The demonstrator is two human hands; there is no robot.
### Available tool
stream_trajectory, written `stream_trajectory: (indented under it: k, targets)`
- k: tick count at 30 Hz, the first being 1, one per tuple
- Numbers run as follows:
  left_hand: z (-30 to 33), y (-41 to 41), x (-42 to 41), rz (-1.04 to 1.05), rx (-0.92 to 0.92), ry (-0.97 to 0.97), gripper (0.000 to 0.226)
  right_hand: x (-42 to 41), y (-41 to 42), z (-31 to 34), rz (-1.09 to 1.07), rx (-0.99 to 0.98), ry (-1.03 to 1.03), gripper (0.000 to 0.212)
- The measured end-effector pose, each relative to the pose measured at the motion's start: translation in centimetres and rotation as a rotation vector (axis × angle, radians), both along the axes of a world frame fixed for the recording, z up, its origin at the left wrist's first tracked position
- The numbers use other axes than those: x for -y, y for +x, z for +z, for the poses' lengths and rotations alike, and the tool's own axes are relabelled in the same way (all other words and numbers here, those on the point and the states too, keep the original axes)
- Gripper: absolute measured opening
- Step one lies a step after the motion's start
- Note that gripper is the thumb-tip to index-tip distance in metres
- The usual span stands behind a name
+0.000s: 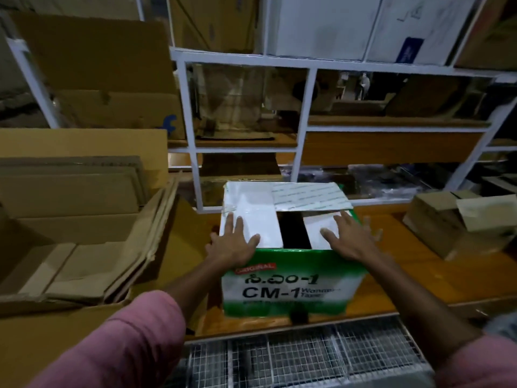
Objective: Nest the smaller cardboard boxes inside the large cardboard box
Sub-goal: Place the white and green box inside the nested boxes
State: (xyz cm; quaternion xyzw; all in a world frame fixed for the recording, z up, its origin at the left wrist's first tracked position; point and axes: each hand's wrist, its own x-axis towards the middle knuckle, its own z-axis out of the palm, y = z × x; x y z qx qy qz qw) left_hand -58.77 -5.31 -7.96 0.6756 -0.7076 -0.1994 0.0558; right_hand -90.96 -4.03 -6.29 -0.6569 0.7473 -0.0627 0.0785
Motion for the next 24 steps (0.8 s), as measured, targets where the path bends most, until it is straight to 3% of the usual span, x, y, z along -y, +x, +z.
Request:
stream_trajectory:
  k: [6, 17, 24]
  targets:
    - [2.1, -1.5, 0.0, 0.055, 0.087, -0.074, 0.089, -2.1, -1.8, 0.0, 0.061, 0.092, 0.036, 0.076]
    - [1.4, -1.2, 2.7, 0.023, 0.025, -0.095, 0.094, 1.5, -2.8, 0.5, 0.135, 0.077, 0.057, 0.078]
    - [0.9, -1.2, 2.0, 0.017, 0.045, -0.159, 0.086, 1.1, -2.3, 0.1, 0.076, 0.143, -0.061, 0.09]
